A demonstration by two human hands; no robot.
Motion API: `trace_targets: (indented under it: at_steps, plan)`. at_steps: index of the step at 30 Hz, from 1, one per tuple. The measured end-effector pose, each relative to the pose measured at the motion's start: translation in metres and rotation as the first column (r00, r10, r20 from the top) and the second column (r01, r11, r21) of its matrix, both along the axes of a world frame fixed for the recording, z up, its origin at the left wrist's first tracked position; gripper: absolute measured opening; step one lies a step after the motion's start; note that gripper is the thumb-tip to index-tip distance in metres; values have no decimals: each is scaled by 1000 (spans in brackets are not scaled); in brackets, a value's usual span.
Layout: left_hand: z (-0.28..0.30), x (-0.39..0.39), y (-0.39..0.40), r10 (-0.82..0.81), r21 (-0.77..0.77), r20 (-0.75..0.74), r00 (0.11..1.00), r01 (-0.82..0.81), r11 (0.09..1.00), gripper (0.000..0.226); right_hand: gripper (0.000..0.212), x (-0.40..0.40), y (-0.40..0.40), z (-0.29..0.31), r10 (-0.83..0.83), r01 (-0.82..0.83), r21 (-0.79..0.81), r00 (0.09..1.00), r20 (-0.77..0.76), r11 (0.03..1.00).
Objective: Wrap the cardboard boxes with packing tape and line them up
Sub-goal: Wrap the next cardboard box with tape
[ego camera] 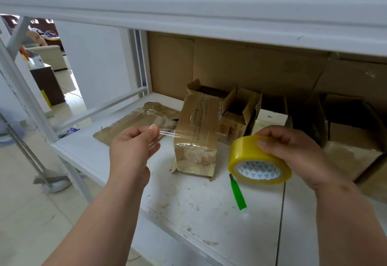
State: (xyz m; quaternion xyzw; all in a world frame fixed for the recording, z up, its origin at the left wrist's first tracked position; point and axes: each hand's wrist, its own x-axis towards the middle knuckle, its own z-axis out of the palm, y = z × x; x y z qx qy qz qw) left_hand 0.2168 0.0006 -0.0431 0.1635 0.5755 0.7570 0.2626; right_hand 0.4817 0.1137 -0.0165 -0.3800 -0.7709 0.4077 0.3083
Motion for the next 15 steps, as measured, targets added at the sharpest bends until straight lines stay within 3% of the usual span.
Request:
trace_targets:
  at_steps: [7,15]
  plan:
    - [-15,-6,6,75,-56,53,996,-72,996,10,6,-15,16,1,-65,66,-5,992,105,998]
    - [-29,-6,8,105,-113,52,993,-98,989,7,4,-21,24,-3,-89,94,-19,977,194,995]
